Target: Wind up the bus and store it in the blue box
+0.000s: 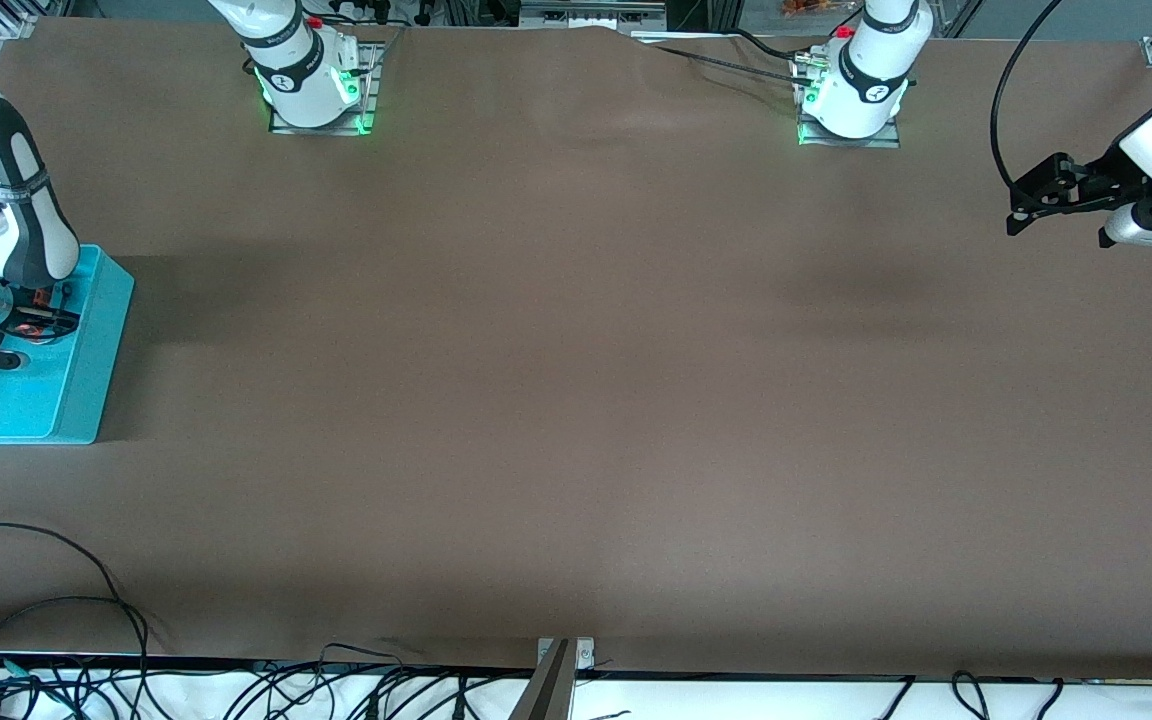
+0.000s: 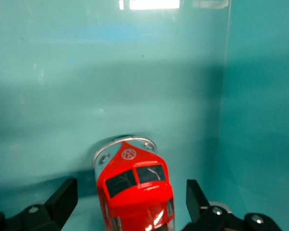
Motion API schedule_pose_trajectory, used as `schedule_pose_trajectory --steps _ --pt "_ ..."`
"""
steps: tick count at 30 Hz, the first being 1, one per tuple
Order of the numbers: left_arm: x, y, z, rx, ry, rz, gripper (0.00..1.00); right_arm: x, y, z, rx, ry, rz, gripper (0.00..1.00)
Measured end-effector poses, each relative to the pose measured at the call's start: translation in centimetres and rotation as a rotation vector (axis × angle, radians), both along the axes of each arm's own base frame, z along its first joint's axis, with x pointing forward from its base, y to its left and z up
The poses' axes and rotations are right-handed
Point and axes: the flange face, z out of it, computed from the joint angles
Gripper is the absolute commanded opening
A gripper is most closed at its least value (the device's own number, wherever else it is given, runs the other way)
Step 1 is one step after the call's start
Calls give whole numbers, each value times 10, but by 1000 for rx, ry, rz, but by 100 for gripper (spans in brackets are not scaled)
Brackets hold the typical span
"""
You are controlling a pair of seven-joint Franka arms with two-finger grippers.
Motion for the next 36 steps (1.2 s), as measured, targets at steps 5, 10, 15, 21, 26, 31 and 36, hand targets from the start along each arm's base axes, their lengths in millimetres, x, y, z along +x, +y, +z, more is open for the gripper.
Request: schedule_pose_trajectory --steps 5,10,15,21,26,31,36 --pt "0 0 0 0 0 0 100 9 8 9 3 -2 9 100" --pt "0 0 0 0 0 0 100 18 23 38 19 44 -1 100" --pt "0 0 0 0 0 0 100 21 41 83 49 78 -38 100" --pt "0 0 0 0 0 0 100 19 67 135 151 78 -125 100" --pt "0 0 0 0 0 0 100 17 76 176 219 74 -183 100" --pt "0 0 0 0 0 0 100 21 88 219 273 57 -208 100" --pt "0 0 0 0 0 0 100 25 109 264 298 41 -193 100"
